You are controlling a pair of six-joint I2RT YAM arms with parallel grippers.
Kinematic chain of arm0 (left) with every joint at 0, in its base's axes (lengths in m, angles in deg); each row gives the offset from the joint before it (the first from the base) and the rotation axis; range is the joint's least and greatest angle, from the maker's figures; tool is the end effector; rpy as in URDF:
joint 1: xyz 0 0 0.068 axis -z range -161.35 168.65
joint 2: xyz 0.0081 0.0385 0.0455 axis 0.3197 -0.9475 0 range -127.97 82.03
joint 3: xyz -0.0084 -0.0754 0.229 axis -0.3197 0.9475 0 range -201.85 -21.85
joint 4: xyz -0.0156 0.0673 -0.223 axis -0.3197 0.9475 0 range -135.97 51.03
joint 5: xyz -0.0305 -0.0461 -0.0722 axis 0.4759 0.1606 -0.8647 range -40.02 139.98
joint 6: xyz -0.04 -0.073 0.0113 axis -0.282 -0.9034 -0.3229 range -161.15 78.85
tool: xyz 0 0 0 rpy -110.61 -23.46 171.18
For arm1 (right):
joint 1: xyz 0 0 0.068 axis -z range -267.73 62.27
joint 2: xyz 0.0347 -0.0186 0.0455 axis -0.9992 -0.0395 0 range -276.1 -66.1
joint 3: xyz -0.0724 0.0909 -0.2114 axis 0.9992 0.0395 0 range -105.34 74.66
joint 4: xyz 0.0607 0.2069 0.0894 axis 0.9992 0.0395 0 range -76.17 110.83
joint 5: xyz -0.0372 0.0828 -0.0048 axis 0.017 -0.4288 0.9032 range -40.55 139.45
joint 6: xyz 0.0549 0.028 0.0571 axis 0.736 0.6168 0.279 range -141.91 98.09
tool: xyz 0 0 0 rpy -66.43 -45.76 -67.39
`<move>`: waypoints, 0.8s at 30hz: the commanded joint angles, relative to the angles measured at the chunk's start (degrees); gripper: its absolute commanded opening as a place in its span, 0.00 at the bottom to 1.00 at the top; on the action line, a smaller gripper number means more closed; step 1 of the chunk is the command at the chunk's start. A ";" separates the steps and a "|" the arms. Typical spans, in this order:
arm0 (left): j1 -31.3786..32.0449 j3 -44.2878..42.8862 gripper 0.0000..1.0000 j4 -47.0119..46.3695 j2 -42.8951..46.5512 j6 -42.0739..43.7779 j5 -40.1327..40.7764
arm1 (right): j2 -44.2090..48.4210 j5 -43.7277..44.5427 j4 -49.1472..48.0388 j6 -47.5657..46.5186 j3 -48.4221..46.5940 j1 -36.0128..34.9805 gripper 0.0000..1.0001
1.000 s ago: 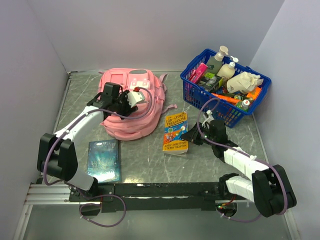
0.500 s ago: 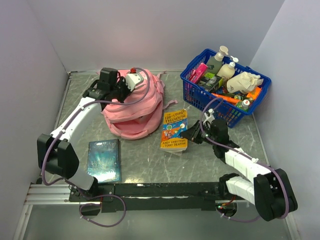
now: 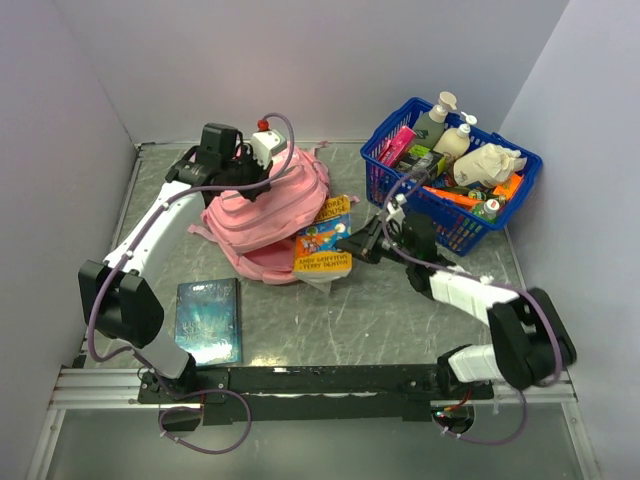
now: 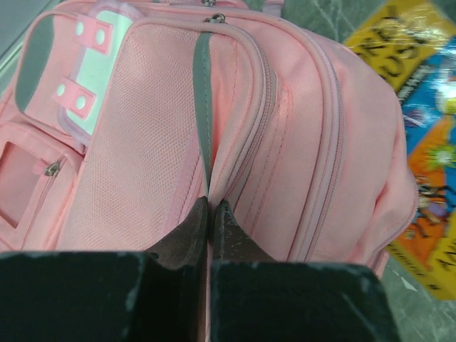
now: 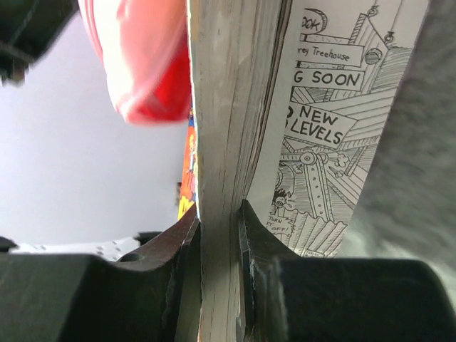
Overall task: Pack the student bag
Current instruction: Place the book in the student bag.
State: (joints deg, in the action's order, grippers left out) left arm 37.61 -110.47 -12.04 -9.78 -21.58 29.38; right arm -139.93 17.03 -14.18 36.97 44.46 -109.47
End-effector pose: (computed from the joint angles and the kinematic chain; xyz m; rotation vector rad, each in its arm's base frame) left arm 0.3311 -0.1413 0.3064 0.9091 2.0014 -0.3922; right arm 0.2487 0.1418 0.1941 0.2223 2.0687 1.4476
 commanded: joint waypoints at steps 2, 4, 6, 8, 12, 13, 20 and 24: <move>0.38 -3.67 0.01 -3.88 2.42 -3.66 -6.64 | -8.17 3.76 -7.68 6.69 -10.39 -1.73 0.00; 0.46 -3.84 0.01 -3.35 2.43 -4.10 -7.34 | -10.98 9.36 -6.63 6.70 -13.81 -3.30 0.00; 0.46 -3.84 0.01 -2.56 2.51 -4.37 -8.31 | -12.83 14.91 -4.34 5.91 -15.94 -5.93 0.00; 0.46 -3.93 0.01 -1.95 2.34 -4.81 -9.80 | -14.24 23.58 -5.38 6.08 -18.57 -8.14 0.00; 0.46 -4.90 0.01 -0.80 1.98 -5.95 -12.53 | -21.42 33.64 -5.73 6.25 -24.55 -13.59 0.00; 0.46 -4.72 0.01 -0.97 2.07 -5.95 -12.97 | -23.19 33.39 -5.22 5.99 -28.21 -14.90 0.00; -0.41 -3.32 0.01 -1.24 2.43 -5.77 -13.94 | -26.82 34.19 -1.52 3.09 -28.70 -17.38 0.61; -1.64 -3.14 0.01 -1.68 1.55 -6.39 -15.08 | -22.17 32.69 1.55 0.11 -25.62 -16.76 0.87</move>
State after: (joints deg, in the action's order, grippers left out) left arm 36.10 -110.91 -8.83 -9.78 -26.12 22.04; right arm -168.16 49.57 -10.97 40.22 17.47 -126.26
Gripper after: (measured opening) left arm 0.036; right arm 0.800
